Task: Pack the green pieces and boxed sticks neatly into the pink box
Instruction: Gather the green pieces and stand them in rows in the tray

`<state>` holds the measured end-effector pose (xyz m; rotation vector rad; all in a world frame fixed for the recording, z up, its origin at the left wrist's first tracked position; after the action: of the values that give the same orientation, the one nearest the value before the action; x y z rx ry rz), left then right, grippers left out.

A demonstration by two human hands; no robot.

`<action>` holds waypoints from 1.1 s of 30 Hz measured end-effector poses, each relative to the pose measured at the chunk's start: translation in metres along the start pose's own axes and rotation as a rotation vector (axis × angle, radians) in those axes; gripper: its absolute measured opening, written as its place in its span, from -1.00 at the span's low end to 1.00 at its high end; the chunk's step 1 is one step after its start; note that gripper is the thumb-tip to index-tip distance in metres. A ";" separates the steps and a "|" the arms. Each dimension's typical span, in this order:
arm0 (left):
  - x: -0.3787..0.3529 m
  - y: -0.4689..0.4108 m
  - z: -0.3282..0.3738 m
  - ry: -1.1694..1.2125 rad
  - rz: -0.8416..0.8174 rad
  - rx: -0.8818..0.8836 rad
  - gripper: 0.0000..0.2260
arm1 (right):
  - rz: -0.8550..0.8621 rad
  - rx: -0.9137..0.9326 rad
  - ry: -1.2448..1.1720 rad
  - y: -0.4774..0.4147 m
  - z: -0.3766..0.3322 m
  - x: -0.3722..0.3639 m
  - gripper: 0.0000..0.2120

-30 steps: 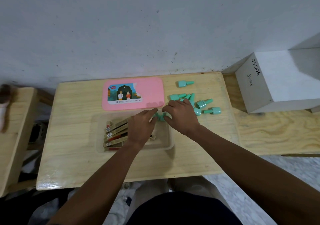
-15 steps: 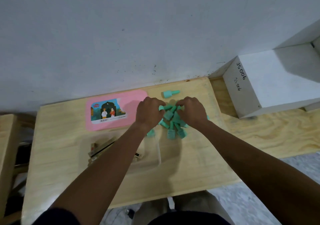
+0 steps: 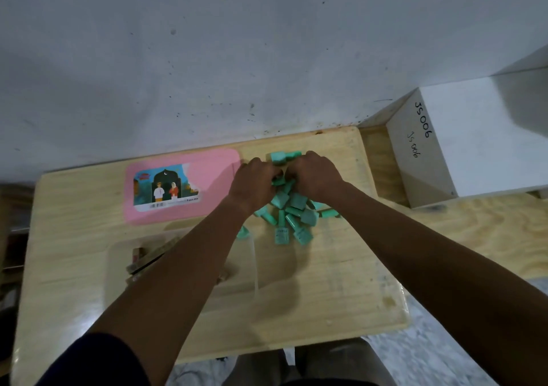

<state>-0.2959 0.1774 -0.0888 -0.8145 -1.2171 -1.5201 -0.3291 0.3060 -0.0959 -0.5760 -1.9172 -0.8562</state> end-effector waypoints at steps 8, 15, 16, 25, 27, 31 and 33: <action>0.023 0.014 -0.031 0.433 0.085 0.111 -0.60 | 0.041 0.048 -0.236 0.014 0.007 0.018 -0.80; 0.072 0.070 -0.063 1.252 0.024 0.307 -0.73 | 0.332 0.009 -0.424 0.059 -0.023 0.057 -0.88; 0.076 0.081 -0.065 1.369 0.002 0.329 -0.75 | 0.369 -0.005 -0.450 0.066 -0.032 0.062 -0.87; 0.070 0.148 -0.092 1.510 -0.108 0.278 -0.83 | 0.429 -0.119 -0.658 0.106 -0.105 0.048 -0.84; 0.068 0.156 -0.098 1.460 -0.103 0.264 -0.79 | 0.436 -0.151 -0.653 0.111 -0.115 0.041 -0.84; 0.063 0.167 -0.102 1.318 -0.062 0.204 -0.85 | 0.452 -0.191 -0.580 0.118 -0.132 0.031 -0.81; 0.059 0.172 -0.104 1.261 -0.046 0.174 -0.86 | 0.464 -0.207 -0.562 0.119 -0.138 0.026 -0.81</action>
<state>-0.1409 0.0598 -0.0120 0.3329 -0.3803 -1.4921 -0.1820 0.2787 0.0115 -1.4451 -2.0559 -0.6277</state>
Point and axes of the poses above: each hand's wrist, its own y-axis away from the middle knuckle, its own x-axis out of the back of the hand, z = x × y, the point moved 4 cm from there along -y, towards the middle knuckle, and after that the axes turned 11 degrees about x, right-handed, at the moved point
